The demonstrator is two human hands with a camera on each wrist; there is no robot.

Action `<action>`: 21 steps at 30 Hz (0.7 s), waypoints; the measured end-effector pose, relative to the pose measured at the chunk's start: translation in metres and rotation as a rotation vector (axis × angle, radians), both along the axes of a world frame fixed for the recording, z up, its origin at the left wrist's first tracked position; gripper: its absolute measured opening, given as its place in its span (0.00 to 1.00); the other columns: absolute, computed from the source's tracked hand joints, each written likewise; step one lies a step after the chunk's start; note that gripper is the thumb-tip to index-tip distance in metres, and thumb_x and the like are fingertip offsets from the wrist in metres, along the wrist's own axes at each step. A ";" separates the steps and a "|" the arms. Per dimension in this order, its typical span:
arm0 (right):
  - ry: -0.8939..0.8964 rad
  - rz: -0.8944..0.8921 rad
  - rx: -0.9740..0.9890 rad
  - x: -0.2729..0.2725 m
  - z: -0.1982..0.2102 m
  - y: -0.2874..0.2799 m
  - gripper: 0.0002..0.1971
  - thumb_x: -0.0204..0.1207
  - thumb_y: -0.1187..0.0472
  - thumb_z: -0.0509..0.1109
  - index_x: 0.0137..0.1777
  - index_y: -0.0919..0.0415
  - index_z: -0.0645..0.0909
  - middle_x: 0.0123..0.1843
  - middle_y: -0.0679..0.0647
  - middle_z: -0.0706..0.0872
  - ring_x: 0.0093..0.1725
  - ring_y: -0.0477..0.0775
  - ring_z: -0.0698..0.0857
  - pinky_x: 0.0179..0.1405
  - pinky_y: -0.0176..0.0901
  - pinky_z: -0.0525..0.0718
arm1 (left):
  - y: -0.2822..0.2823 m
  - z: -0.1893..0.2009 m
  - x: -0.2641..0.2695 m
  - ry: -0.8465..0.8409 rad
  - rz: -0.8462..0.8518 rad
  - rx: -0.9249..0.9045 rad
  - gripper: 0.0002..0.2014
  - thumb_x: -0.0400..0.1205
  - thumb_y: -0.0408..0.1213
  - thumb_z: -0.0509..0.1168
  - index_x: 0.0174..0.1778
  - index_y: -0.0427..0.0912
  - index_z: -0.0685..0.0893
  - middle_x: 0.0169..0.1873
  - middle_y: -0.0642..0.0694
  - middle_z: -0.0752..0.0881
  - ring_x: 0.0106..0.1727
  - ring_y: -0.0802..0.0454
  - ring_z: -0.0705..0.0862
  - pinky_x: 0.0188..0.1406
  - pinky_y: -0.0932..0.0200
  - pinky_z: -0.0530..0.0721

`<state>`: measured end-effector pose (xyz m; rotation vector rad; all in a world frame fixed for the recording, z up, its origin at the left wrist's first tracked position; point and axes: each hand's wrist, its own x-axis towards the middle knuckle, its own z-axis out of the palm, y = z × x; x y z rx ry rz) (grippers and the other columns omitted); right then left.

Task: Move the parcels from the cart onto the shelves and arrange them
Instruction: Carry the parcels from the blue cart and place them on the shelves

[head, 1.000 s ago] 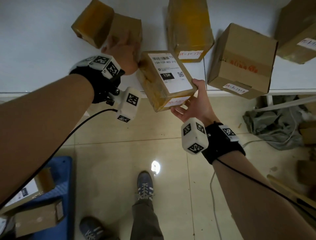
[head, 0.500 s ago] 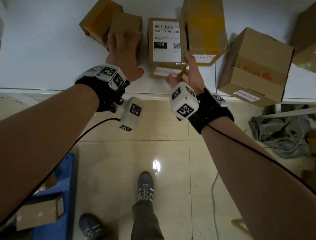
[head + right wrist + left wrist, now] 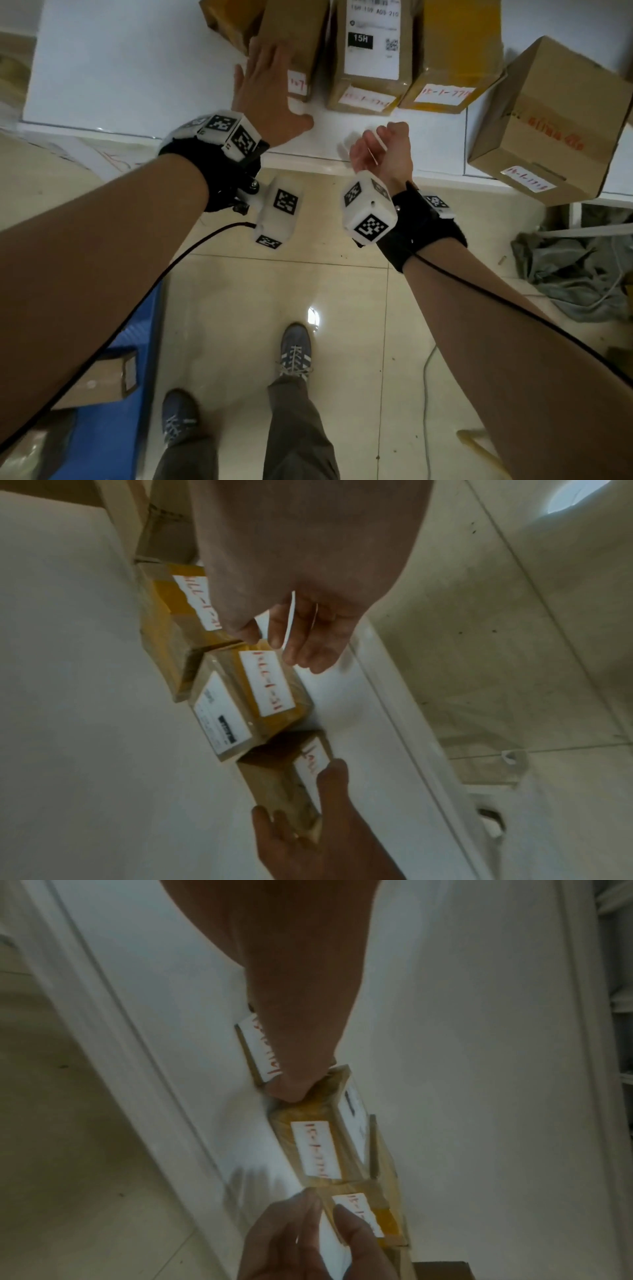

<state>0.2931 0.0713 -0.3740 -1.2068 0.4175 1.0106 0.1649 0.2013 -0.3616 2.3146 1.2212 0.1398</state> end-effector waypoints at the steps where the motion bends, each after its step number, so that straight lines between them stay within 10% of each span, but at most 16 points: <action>1: 0.009 0.035 -0.013 -0.011 -0.001 -0.004 0.09 0.81 0.58 0.67 0.39 0.59 0.76 0.27 0.51 0.81 0.25 0.50 0.78 0.27 0.37 0.82 | -0.005 -0.003 -0.012 -0.051 -0.004 0.017 0.46 0.71 0.46 0.73 0.83 0.42 0.58 0.82 0.40 0.60 0.83 0.36 0.57 0.80 0.31 0.57; 6: 0.009 0.163 -0.150 -0.063 -0.018 -0.022 0.09 0.81 0.59 0.65 0.39 0.59 0.76 0.31 0.51 0.79 0.26 0.49 0.74 0.20 0.35 0.75 | -0.032 -0.020 -0.077 -0.327 0.162 0.171 0.27 0.70 0.39 0.64 0.68 0.39 0.77 0.65 0.39 0.75 0.64 0.45 0.77 0.63 0.55 0.77; 21: 0.123 0.494 -0.404 -0.293 -0.107 -0.064 0.07 0.81 0.57 0.66 0.45 0.61 0.79 0.37 0.53 0.82 0.28 0.48 0.75 0.24 0.36 0.78 | -0.126 -0.135 -0.371 -0.178 0.642 -0.172 0.10 0.76 0.30 0.65 0.53 0.39 0.83 0.51 0.44 0.78 0.45 0.49 0.81 0.47 0.53 0.83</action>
